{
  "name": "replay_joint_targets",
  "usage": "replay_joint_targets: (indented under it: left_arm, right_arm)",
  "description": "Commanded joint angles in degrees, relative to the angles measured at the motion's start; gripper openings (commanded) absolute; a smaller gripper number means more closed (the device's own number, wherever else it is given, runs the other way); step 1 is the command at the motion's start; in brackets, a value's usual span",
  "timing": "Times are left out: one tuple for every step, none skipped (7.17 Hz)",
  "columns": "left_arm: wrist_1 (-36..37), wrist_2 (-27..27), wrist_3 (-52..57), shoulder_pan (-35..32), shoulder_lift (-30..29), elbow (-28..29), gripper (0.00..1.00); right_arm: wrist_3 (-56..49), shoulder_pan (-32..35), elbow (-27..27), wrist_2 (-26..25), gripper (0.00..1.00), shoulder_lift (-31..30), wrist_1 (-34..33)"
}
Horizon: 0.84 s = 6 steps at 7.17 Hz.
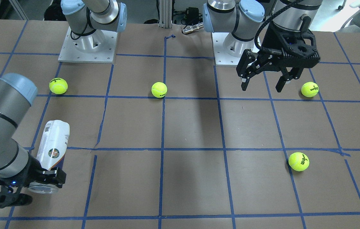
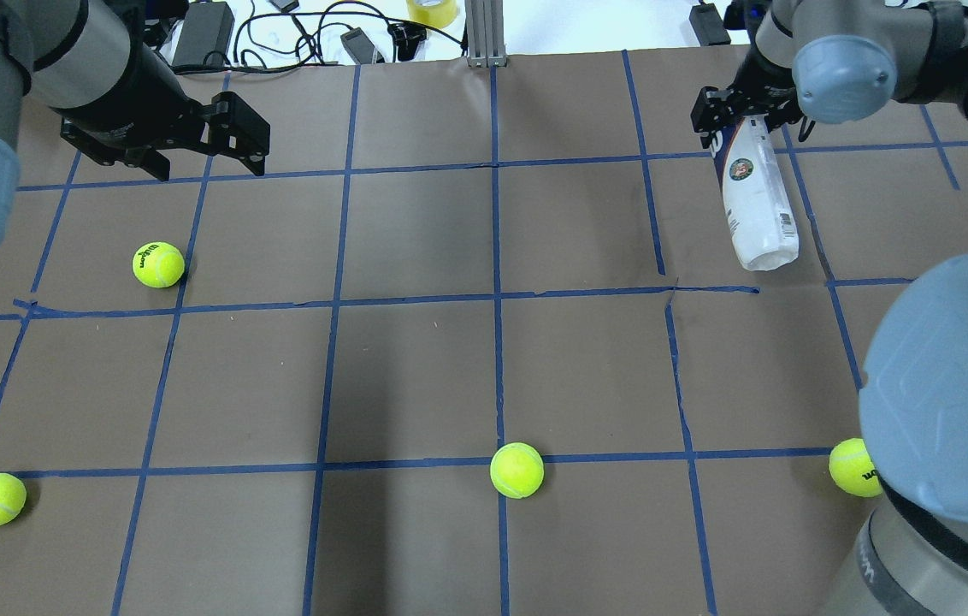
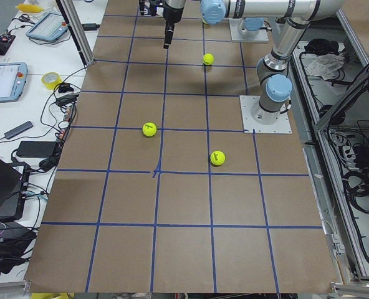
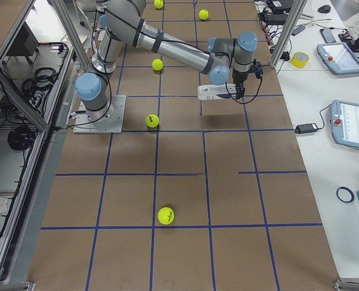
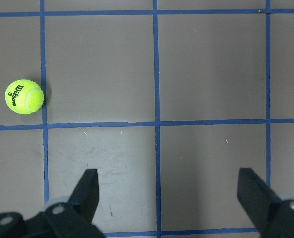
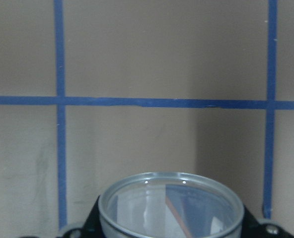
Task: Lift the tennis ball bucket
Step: 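Carry the can with the right gripper toward the left gripper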
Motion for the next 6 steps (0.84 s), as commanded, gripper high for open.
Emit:
replay_joint_targets:
  left_arm:
    - [0.0, 0.0, 0.0, -0.01, -0.02, 0.0, 1.0]
    - [0.0, 0.0, 0.0, -0.01, -0.02, 0.0, 1.0]
    - [0.0, 0.0, 0.0, -0.01, -0.02, -0.09, 1.0]
    - [0.17, 0.0, 0.0, -0.01, -0.11, -0.09, 1.0]
    - [0.17, 0.0, 0.0, -0.01, -0.11, -0.09, 1.0]
    - [0.17, 0.0, 0.0, 0.07, -0.11, -0.09, 1.0]
  right_arm:
    - [-1.61, 7.67, 1.28, 0.17, 0.66, -2.41, -0.01]
    - [-3.53, 10.92, 2.32, -0.79, 0.6, -3.64, 0.08]
    - [-6.95, 13.39, 3.9, -2.1, 0.58, -4.53, -0.96]
    - [-11.42, 14.63, 4.35, -1.68, 0.58, -5.84, -1.76]
    - [-14.6, 15.86, 4.53, -1.5, 0.58, -6.55, -1.77]
    - [-17.67, 18.05, 4.71, -1.5, 0.57, -5.86, -2.55]
